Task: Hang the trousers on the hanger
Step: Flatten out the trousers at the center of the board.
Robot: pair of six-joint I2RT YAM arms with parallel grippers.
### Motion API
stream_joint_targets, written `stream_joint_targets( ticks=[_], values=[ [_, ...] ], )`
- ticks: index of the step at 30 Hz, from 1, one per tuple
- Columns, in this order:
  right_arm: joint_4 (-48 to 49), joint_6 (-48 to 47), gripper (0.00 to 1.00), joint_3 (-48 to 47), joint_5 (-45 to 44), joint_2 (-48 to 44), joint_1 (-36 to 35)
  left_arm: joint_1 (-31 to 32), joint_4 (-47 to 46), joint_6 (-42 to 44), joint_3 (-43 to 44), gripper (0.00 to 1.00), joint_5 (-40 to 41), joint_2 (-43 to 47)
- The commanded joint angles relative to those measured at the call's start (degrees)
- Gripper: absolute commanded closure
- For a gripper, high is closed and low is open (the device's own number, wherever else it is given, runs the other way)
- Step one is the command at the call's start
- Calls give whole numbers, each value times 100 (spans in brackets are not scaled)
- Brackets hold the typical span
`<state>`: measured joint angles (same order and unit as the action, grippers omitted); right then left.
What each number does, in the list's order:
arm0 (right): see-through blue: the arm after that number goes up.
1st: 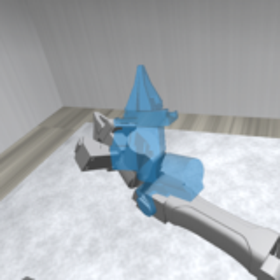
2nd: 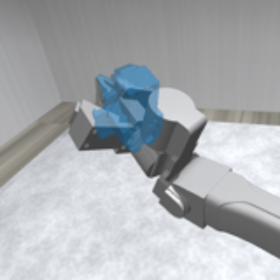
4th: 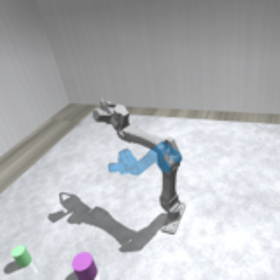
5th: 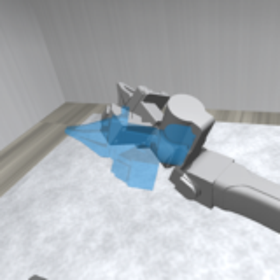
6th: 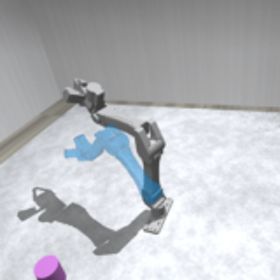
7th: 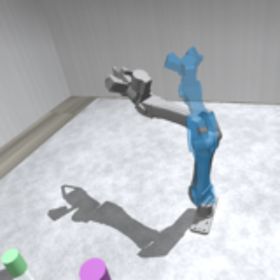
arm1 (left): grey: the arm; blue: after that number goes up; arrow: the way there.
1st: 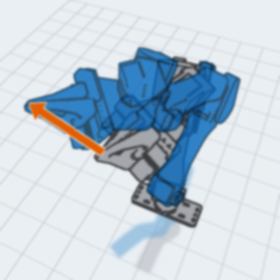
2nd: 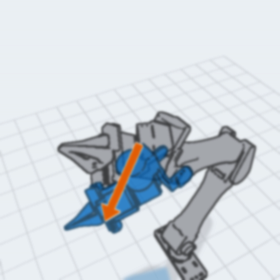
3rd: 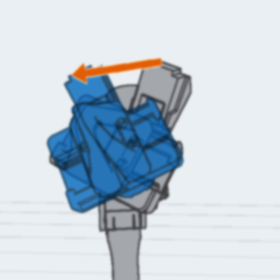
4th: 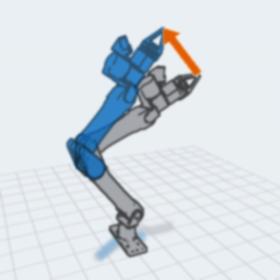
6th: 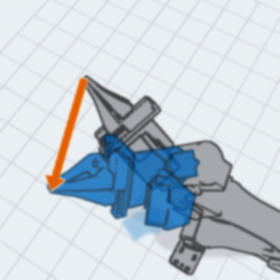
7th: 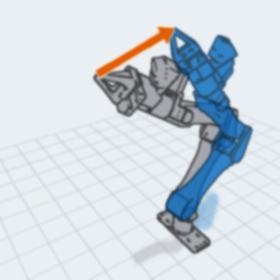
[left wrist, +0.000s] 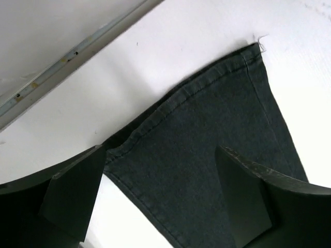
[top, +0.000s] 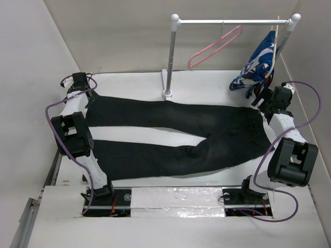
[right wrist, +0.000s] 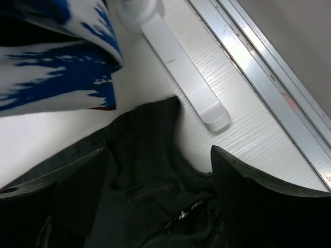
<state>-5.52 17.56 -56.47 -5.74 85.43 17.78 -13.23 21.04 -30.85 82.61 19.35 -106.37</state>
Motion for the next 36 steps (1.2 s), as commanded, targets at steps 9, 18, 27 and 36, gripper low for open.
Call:
stream_joint_targets(
  ticks=[9,18,27,36],
  values=[
    [763,-875,54,1092,1144,-2583,-2389,585,-899,-193,-1745,33,-1255,2950],
    [1008,-1694,80,770,1014,-1215,-7013,928,-1120,-88,-2802,92,-2348,5229],
    [965,-2047,17,-1400,-120,1920,-8519,928,-1005,211,-2970,84,-2234,6057],
    [351,-1845,23,-2851,-815,3682,-8625,928,-1216,440,-3303,80,-2577,6409]
  ],
)
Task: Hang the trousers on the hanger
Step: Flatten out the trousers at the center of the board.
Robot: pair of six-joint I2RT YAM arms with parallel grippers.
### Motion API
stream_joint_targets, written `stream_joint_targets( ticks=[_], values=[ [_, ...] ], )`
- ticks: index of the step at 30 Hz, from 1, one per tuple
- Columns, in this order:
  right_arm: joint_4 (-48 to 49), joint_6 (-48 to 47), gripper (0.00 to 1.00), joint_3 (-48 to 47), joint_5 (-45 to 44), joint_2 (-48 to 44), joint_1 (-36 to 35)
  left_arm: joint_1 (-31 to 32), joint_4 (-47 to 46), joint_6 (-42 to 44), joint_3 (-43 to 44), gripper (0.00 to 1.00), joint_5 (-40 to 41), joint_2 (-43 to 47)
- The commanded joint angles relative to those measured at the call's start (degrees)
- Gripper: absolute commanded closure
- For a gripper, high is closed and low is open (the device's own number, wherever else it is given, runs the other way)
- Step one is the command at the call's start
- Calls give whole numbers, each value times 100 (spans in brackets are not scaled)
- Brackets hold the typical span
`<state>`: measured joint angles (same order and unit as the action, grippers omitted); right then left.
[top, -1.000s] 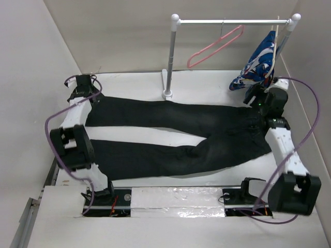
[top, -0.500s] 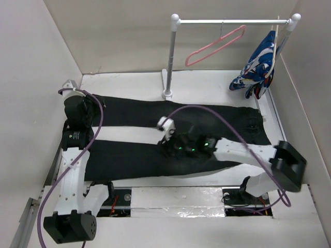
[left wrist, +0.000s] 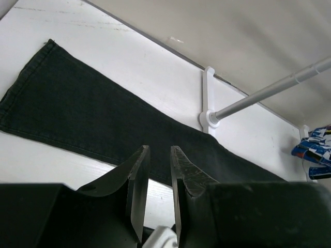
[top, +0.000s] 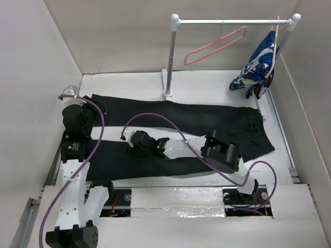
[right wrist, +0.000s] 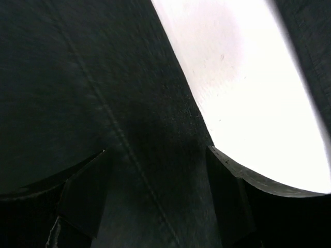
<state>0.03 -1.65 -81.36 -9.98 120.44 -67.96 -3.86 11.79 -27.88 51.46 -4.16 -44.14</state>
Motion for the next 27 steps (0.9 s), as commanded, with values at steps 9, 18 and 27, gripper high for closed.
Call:
stream_joint_targets(
  ticks=[9,18,27],
  values=[
    [-399,95,100,-1109,-751,612,203,-10,-441,125,-330,79,-401,116],
    [-557,-46,75,-1708,57,234,960,-10,-239,-156,-488,61,-129,-112],
    [-232,121,24,232,260,-1844,1013,-10,779,-1228,-1015,49,1003,-164]
  ],
)
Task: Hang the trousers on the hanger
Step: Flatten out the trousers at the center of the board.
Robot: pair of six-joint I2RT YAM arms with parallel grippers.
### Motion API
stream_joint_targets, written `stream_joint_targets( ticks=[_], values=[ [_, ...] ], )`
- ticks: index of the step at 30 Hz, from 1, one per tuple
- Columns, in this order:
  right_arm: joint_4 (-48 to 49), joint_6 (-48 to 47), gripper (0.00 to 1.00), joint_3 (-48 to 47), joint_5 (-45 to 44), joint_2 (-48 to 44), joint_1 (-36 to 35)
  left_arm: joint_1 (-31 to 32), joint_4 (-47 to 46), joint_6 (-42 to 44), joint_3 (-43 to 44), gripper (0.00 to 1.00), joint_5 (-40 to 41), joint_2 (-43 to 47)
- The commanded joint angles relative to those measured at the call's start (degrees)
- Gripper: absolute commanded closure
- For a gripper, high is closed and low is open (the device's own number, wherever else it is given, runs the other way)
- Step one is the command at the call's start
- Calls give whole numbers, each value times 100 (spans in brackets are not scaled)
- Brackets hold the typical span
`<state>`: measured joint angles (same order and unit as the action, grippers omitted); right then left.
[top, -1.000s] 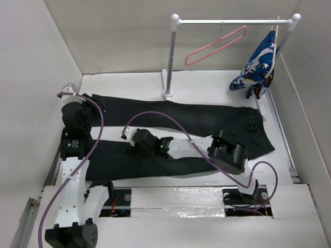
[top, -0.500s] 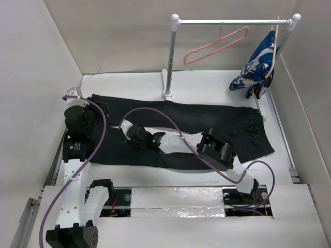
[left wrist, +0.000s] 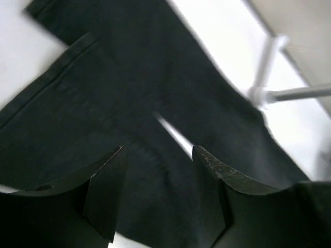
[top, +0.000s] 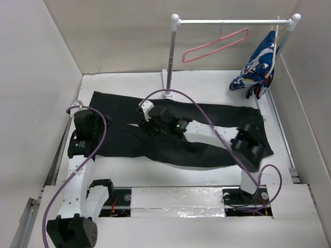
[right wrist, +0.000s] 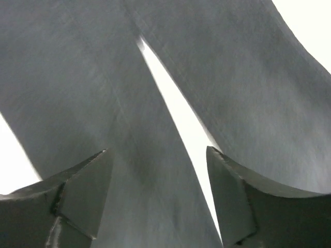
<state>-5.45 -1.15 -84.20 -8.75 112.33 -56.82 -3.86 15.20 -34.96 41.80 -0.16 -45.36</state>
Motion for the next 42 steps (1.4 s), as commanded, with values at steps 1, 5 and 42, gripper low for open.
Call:
stream_joint_targets(
  ticks=[1,5,42],
  values=[
    [439,71,30,771,128,-1299,-101,-10,823,-590,-6,51,910,-86],
    [808,97,94,2081,41,-2626,-49,-247,1415,-941,-58,55,1299,-131],
    [836,756,75,5221,1798,-6575,2368,-353,1328,-3122,-954,66,1335,-3180]
  ],
)
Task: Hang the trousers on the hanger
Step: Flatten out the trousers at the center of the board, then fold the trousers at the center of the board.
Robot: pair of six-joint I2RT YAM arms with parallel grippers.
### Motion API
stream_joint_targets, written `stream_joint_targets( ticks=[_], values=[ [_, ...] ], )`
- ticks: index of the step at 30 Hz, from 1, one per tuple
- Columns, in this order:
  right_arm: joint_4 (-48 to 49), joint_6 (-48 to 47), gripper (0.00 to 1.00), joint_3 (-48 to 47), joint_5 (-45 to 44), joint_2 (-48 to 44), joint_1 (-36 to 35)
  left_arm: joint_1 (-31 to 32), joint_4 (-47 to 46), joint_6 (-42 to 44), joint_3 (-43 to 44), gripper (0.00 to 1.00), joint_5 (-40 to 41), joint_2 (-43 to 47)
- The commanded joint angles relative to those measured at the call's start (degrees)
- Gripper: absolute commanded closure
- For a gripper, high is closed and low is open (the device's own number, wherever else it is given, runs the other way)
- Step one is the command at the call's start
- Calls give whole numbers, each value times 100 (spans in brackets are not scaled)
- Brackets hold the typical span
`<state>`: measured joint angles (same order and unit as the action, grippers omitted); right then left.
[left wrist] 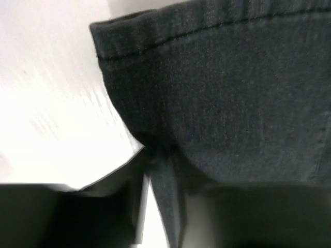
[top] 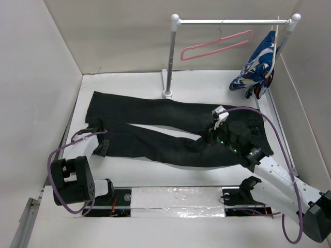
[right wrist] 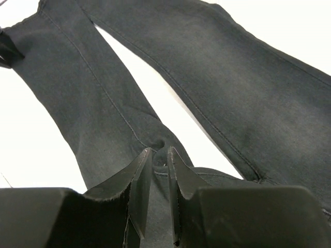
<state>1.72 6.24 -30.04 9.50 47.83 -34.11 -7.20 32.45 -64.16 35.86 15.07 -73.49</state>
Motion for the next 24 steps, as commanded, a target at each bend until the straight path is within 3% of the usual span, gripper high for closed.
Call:
stream_joint_targets(
  ticks=[1,3,8,13,16,17,20,21,24],
  values=[
    [58,52,75,-195,-79,-134,158,-18,-406,-159,-282,85,-136,-359],
    [-145,131,75,-160,-255,-160,264,-18,-476,95,-150,100,-66,-202],
    [-741,422,79,103,-703,-703,939,-18,-265,842,685,100,57,896],
    [-2057,991,94,70,-1643,-1267,1783,-18,-484,1825,1300,100,-3,2855],
    [-2368,1387,93,16,-1697,-1452,2144,-18,-564,2073,1319,100,-336,3639],
    [-2552,1528,90,25,-1714,-1496,2241,-18,-529,2205,1319,100,-382,3754],
    [-2544,1731,57,270,-2012,-1619,2619,-18,-625,2364,1091,100,-794,4071],
    [-2597,1871,40,410,-2222,-1611,2742,-18,-660,2425,994,100,-960,4202],
    [-2773,2153,32,411,-2117,-1514,3243,-18,-827,2531,616,100,-1375,4535]
  ],
)
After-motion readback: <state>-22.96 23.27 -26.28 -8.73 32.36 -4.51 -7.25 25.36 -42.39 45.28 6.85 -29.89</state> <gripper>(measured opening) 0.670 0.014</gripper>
